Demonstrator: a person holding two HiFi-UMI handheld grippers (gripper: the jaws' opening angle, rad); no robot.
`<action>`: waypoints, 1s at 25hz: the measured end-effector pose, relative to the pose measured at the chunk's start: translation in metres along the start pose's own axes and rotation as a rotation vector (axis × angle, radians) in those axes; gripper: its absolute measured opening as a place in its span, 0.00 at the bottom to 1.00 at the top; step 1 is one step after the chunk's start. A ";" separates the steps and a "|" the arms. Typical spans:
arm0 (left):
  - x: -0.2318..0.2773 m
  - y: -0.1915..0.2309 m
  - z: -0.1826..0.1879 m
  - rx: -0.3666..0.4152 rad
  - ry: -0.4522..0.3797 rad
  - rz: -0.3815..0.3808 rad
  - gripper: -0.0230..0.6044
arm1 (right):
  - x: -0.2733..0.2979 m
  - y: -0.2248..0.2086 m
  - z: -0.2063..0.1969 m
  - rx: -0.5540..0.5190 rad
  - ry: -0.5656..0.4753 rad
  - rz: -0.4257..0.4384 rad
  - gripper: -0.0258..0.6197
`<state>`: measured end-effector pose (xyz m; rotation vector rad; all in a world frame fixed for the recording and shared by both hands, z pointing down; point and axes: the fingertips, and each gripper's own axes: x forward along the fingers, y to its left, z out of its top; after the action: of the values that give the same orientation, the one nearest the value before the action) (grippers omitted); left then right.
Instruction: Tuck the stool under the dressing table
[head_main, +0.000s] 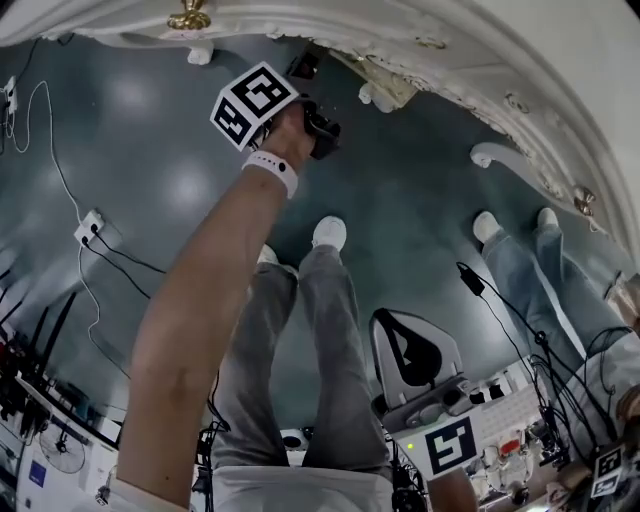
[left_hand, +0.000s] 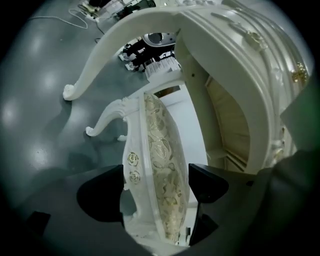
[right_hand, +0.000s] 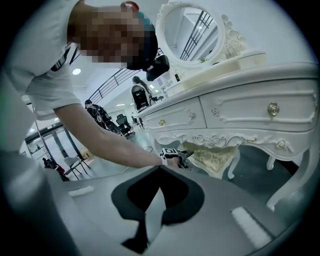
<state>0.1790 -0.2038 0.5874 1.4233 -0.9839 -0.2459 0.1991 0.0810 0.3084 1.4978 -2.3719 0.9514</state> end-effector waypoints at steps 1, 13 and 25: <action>-0.005 -0.002 -0.003 0.025 0.026 0.001 0.69 | 0.001 0.003 0.003 -0.004 -0.001 0.004 0.06; -0.101 -0.017 -0.075 0.616 0.408 0.074 0.06 | -0.010 0.030 0.031 -0.010 -0.030 -0.006 0.06; -0.219 -0.113 -0.079 0.998 0.428 0.051 0.05 | -0.053 0.040 0.074 -0.062 -0.069 -0.041 0.06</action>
<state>0.1462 -0.0217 0.4066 2.2103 -0.7932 0.6634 0.2028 0.0871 0.2090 1.5740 -2.3840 0.8216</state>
